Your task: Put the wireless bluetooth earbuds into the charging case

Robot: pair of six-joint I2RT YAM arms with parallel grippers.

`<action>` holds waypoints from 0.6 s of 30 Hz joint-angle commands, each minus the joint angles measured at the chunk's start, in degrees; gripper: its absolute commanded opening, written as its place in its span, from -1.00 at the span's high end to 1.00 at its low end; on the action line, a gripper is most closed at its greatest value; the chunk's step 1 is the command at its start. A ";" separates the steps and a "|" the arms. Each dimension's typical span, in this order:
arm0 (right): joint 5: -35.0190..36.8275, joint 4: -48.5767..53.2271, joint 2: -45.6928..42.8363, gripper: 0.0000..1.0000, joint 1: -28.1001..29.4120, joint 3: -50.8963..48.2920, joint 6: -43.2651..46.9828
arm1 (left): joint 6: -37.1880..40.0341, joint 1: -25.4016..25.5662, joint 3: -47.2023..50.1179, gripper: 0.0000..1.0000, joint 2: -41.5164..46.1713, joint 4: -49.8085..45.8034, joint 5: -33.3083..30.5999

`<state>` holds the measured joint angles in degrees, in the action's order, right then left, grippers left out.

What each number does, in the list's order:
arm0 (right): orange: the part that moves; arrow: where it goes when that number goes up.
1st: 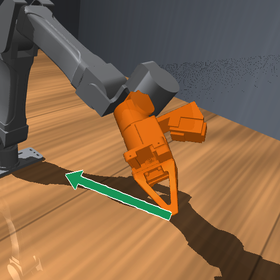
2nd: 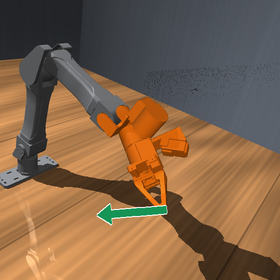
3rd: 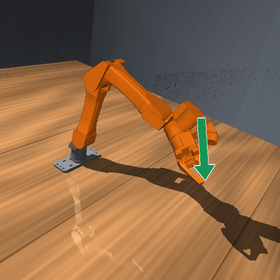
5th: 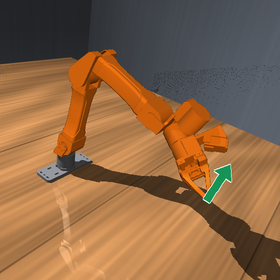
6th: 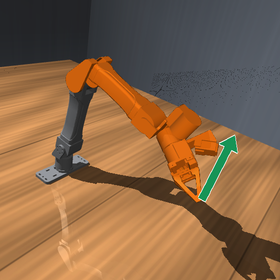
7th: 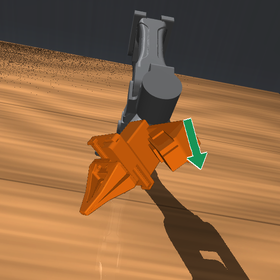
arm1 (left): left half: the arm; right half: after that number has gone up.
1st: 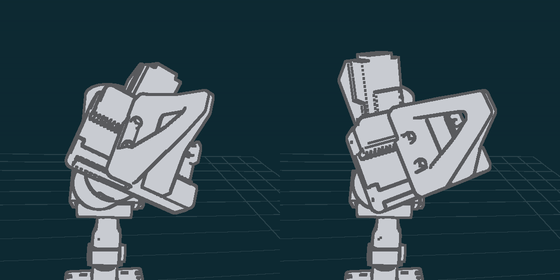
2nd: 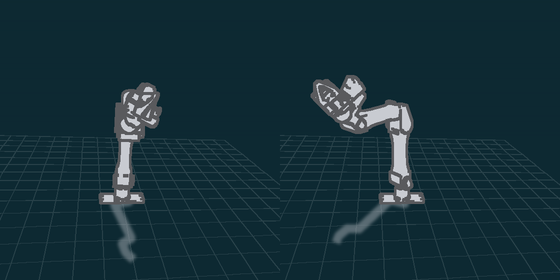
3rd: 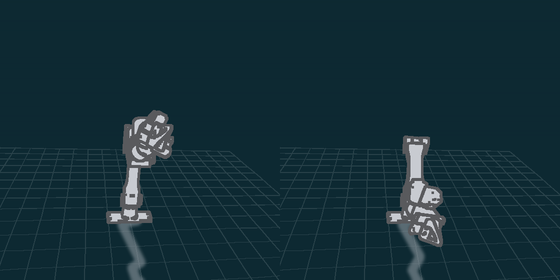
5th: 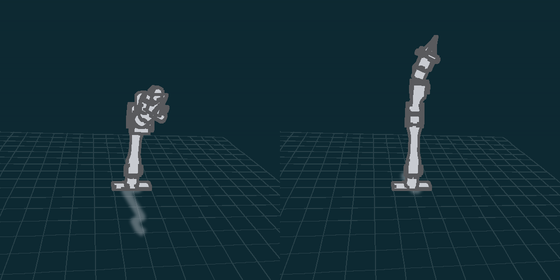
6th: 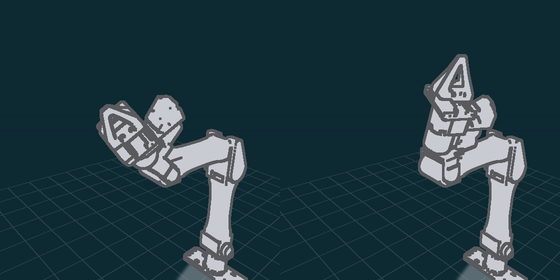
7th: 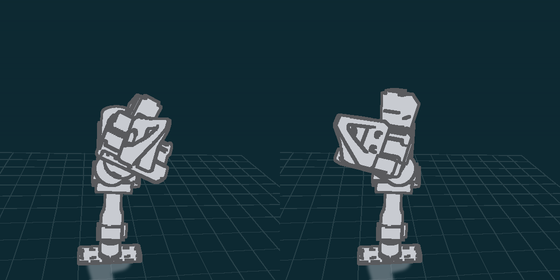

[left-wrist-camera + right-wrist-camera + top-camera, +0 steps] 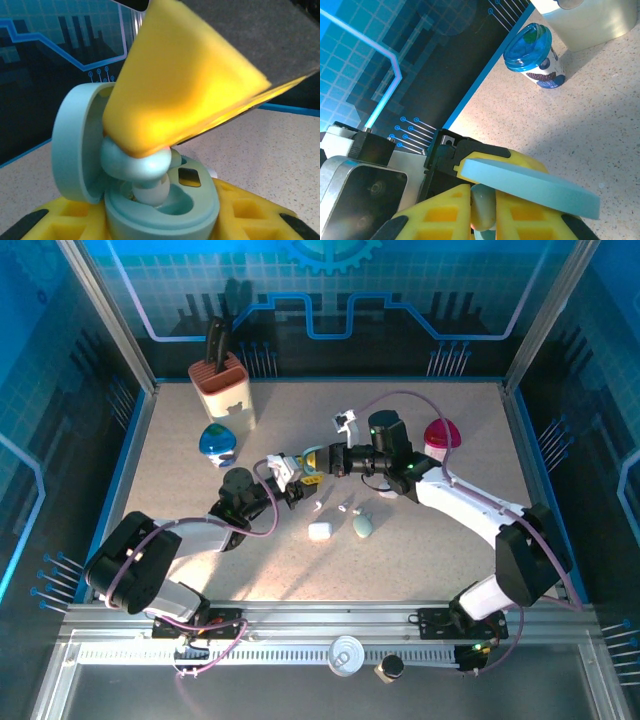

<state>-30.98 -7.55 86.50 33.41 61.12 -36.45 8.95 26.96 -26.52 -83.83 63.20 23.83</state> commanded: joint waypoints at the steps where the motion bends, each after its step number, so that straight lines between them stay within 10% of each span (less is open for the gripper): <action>1: 0.45 -0.01 2.18 0.71 -0.27 0.91 0.07 | -1.15 0.72 -1.16 0.43 1.55 4.15 1.85; 18: 6.13 6.41 2.27 0.68 0.30 -0.21 3.90 | -4.62 0.72 -3.18 0.43 2.17 3.10 -3.54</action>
<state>-28.23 -5.98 87.46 33.45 61.21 -34.33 5.87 27.24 -26.59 -83.81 60.45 21.37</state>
